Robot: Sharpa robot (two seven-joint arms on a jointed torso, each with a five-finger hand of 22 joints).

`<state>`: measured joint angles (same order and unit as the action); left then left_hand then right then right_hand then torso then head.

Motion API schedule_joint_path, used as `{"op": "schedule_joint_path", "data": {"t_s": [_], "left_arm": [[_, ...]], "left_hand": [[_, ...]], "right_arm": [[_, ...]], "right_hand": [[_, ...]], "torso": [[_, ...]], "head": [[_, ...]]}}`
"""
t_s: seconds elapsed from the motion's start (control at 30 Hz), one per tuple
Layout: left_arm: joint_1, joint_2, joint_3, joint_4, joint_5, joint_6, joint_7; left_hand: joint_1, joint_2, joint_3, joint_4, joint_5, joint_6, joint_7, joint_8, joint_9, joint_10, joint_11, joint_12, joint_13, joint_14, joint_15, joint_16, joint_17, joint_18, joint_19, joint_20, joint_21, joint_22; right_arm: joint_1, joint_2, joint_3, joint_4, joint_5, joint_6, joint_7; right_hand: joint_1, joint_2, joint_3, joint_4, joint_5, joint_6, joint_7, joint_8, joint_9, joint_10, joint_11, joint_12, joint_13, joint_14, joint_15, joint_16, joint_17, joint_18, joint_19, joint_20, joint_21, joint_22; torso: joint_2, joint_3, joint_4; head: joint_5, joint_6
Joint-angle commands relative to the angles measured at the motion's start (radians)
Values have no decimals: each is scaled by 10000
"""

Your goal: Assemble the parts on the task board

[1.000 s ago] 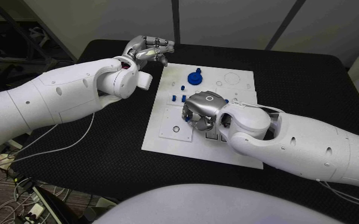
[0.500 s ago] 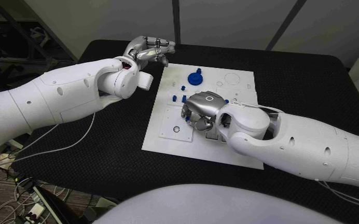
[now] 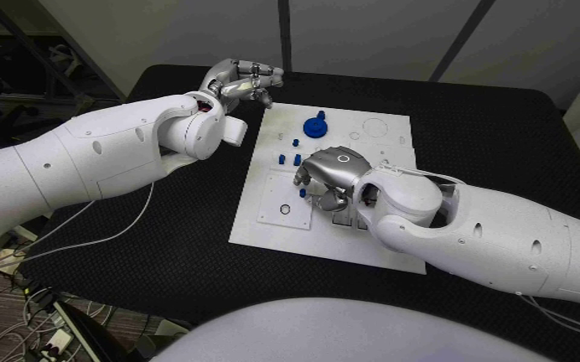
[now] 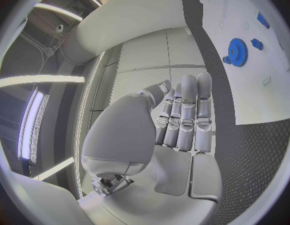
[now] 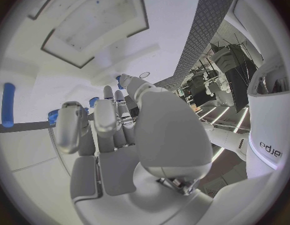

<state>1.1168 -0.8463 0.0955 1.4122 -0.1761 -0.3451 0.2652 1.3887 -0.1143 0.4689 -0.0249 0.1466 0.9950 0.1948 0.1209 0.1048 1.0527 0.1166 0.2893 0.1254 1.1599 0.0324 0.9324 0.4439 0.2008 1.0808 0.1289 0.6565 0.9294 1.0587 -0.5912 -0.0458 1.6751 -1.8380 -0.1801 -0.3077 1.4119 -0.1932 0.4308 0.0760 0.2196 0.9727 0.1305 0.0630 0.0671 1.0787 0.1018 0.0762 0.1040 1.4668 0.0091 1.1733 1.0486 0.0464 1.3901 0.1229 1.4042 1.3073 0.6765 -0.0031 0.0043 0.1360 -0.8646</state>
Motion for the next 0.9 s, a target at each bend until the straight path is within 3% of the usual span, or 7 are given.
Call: {"op": "schedule_joint_path", "data": {"t_s": [0.03, 0.3, 0.43, 0.53, 0.63, 0.83, 0.9], "left_arm": [[15, 16, 9, -9, -41, 129, -8], [13, 1, 7, -33, -41, 133, -11], [11, -28, 1, -36, -41, 135, -5], [10, -47, -6, -40, -41, 134, 4], [8, -61, -12, -43, -41, 138, 22], [4, -68, -21, -55, -41, 144, 42], [1, -64, -23, -57, -41, 148, 43]], "left_hand": [[3, 75, -56, 11, -21, -70, -12, 59, -17, -74, 16, 41, -3, -46, 2, -40, -14, -183, -56, 2, -33, -10], [4, 80, -62, 8, -20, -83, -8, 58, -22, -89, 19, 43, -5, -50, 5, -40, -20, -183, -58, 5, -36, -10], [4, 80, -62, 8, -20, -83, -8, 58, -22, -89, 19, 43, -5, -50, 5, -40, -20, -183, -58, 5, -36, -10], [4, 80, -62, 8, -20, -83, -8, 58, -22, -89, 19, 43, -5, -50, 5, -40, -20, -183, -58, 5, -36, -10], [4, 80, -62, 8, -20, -83, -8, 58, -22, -89, 19, 43, -5, -50, 5, -40, -20, -183, -58, 5, -36, -10], [4, 80, -62, 8, -20, -83, -8, 58, -22, -89, 19, 43, -5, -50, 5, -40, -20, -183, -58, 5, -36, -10], [4, 80, -62, 8, -20, -83, -8, 58, -22, -89, 19, 43, -5, -50, 5, -40, -20, -183, -58, 5, -36, -10]], "right_arm": [[9, -162, 2, 177, -12, -806, 100], [21, -1086, 38, 892, 570, -1612, 264], [63, -1714, 388, 1100, 1403, -1697, 300], [129, -2135, 664, 1090, 1797, -1469, 256], [228, -2506, 818, 1043, 1881, -931, 172], [301, -2832, 920, 944, 1527, -127, -55], [308, -2844, 930, 896, 1400, 44, -118]], "right_hand": [[-45, -68, -62, 21, -22, -33, 19, 35, 21, -84, 5, 63, -14, 24, 60, -36, -8, 174, -59, -8, -67, 334], [-170, -108, -226, 137, -103, 34, 13, 54, 45, -24, -43, 286, -7, 24, 30, -124, -128, 186, -64, -22, -118, 283], [-240, -116, -330, 240, -281, 90, 40, 59, 56, 86, -96, 469, -5, 17, -10, -201, -224, 194, -71, -55, -158, 241], [-327, -195, -542, 320, -43, 74, 12, 39, 52, 112, -125, 572, -24, 20, -35, -243, -274, 192, -53, -83, -169, 236], [-463, -274, -1025, 447, 225, -9, -15, 20, 41, -103, -109, 591, -84, 25, -27, -277, -315, 209, -101, -86, -250, 147], [116, 47, -2945, 873, 459, -120, -222, 23, 43, -830, 29, 857, -260, -136, 83, -651, -783, 348, -472, 8, -757, -416], [217, 103, -3052, 939, 464, -131, -243, 22, 43, -931, 37, 878, -286, -188, 92, -788, -951, 382, -584, 22, -893, -576]], "torso": [[0, 9, -7], [-22, -7, -22], [-20, -5, -37], [-31, -5, -59], [-53, -4, -106], [-63, -2, -131], [-61, -1, -126]], "head": [[-15, 13], [-135, 141], [-274, 259], [-359, 351], [-403, 419], [-458, 487], [-484, 505]]}}
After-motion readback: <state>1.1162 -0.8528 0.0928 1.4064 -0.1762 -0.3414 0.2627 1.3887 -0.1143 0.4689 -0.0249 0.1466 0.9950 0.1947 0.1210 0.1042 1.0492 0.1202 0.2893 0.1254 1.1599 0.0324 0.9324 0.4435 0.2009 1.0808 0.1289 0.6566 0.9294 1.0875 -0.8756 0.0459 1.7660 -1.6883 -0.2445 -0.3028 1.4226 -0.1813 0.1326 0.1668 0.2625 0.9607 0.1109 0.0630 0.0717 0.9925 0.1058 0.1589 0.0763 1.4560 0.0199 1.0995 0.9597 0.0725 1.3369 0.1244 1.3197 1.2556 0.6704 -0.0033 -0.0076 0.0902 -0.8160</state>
